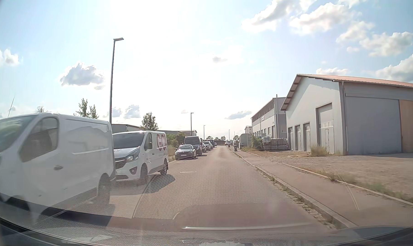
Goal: Follow the waypoints while adhering to traffic rules and regulations
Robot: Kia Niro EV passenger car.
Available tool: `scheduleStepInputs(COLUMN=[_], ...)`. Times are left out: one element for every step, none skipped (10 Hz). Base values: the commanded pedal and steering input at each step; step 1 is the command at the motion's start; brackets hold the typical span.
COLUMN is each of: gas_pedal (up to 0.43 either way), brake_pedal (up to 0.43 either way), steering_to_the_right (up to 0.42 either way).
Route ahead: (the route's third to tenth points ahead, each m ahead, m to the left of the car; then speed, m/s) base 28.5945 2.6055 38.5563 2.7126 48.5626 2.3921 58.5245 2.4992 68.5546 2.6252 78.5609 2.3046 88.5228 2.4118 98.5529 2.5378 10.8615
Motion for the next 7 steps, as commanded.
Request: scheduleStepInputs(gas_pedal=[0.087, 0.098, 0.110, 0.110, 0.110, 0.118, 0.118], brake_pedal=[0.012, 0.012, 0.012, 0.012, 0.012, 0.012, 0.012], steering_to_the_right=[0.001, 0.000, 0.000, 0.000, 0.000, 0.000, 0.000])
